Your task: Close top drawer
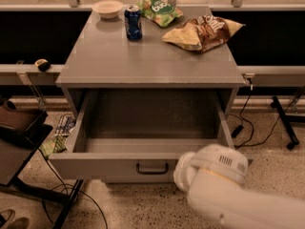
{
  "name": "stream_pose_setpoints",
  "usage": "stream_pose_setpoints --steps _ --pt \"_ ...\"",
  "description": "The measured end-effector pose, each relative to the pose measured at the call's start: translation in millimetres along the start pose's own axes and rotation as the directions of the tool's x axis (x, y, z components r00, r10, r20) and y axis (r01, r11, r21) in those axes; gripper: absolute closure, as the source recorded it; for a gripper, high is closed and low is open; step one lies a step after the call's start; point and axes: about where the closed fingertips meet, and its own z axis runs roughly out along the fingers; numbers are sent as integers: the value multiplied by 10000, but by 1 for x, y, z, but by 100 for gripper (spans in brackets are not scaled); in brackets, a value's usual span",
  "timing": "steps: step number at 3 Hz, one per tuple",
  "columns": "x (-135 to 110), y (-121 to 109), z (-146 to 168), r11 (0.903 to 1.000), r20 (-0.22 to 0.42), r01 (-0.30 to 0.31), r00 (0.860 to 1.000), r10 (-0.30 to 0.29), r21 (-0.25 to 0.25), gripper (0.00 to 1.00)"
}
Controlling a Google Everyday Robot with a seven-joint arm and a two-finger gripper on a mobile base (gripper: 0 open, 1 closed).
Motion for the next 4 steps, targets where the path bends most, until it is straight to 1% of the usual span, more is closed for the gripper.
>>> stream_pose_setpoints --steps 1,2,3,4 --pt "-3 -17 7 9998 103 118 9999 -119 149 100" --pt "-10 -50 28 9993 279 213 9994 -221 301 100" --pt "-13 -62 36 9990 345 256 9990 -269 364 100" --pt "-22 -95 62 9986 504 308 9982 -329 419 100"
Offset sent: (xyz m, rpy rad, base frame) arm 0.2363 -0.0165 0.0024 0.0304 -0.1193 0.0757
